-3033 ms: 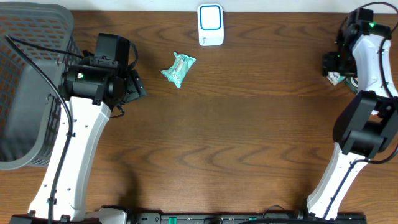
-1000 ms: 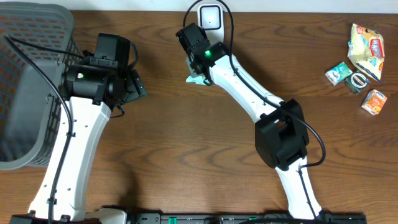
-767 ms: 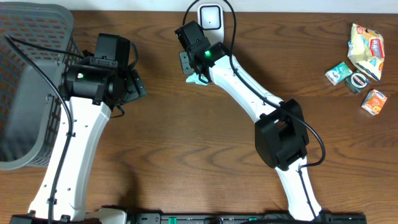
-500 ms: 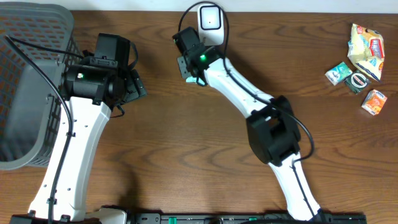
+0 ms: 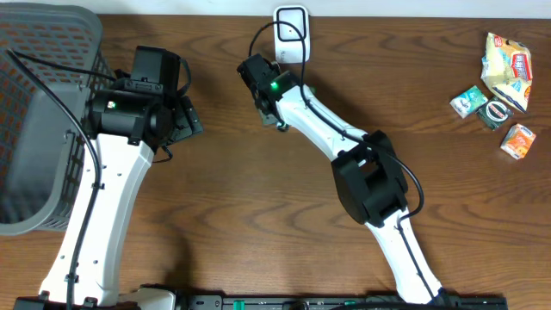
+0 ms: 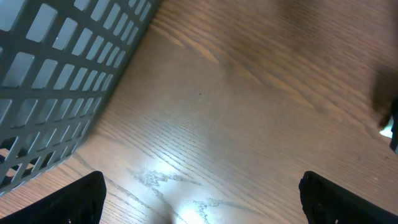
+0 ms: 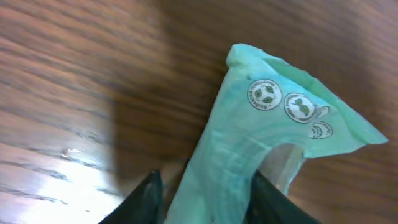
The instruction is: Scan the item barcode
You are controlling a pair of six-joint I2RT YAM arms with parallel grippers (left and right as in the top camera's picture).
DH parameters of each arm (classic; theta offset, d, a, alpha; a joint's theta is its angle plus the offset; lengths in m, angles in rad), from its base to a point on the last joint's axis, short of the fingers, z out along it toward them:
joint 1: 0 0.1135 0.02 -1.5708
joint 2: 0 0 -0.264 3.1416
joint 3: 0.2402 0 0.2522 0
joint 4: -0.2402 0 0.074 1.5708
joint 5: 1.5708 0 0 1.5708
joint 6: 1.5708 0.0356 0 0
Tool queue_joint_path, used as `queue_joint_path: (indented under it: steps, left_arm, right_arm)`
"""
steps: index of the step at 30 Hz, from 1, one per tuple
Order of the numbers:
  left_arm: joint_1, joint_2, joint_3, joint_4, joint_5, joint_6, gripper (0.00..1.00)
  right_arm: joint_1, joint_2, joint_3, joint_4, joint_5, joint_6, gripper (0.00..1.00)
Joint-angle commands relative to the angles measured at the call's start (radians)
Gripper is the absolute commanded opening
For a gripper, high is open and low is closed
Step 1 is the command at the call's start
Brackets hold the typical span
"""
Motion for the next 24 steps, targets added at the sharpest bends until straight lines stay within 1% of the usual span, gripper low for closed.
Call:
queue_joint_path:
  steps: [1, 5, 7, 9, 14, 16, 18, 20, 21, 24]
  left_arm:
    - [0.004, 0.004, -0.001, -0.005, -0.013, -0.009, 0.98]
    - [0.004, 0.004, -0.001, -0.005, -0.013, -0.009, 0.98]
    - [0.004, 0.004, -0.001, -0.005, -0.014, -0.009, 0.98]
    - [0.004, 0.004, -0.001, -0.005, -0.014, -0.009, 0.98]
    - [0.004, 0.004, -0.001, -0.005, -0.013, -0.009, 0.98]
    - [0.004, 0.004, -0.001, -0.005, -0.013, -0.009, 0.98]
    - [0.004, 0.004, -0.001, -0.005, -0.014, -0.009, 0.98]
    - [0.004, 0.004, -0.001, -0.005, -0.013, -0.009, 0.98]
    - [0.004, 0.004, -0.001, -0.005, -0.014, -0.009, 0.98]
    - [0.004, 0.004, -0.001, -0.005, -0.013, -0.009, 0.98]
  right_arm:
    - [-0.022, 0.037, -0.021, -0.052, -0.003, 0.003, 0.47]
    - [-0.024, 0.039, -0.099, -0.058, 0.0, -0.009, 0.48]
    - [-0.026, 0.039, -0.132, -0.055, 0.016, -0.012, 0.45]
    - [-0.026, 0.039, -0.167, -0.058, 0.057, -0.012, 0.01]
    - [-0.033, 0.012, -0.149, -0.111, 0.035, -0.011, 0.01]
    - [-0.047, -0.021, -0.119, -0.132, -0.029, -0.013, 0.01]
    - [-0.073, -0.066, -0.08, -0.149, -0.145, -0.042, 0.01]
    - [-0.117, -0.13, -0.056, -0.148, -0.372, -0.115, 0.01]
    - [-0.18, -0.188, -0.056, -0.15, -0.626, -0.167, 0.01]
    - [-0.264, -0.214, -0.057, -0.171, -0.929, -0.202, 0.01]
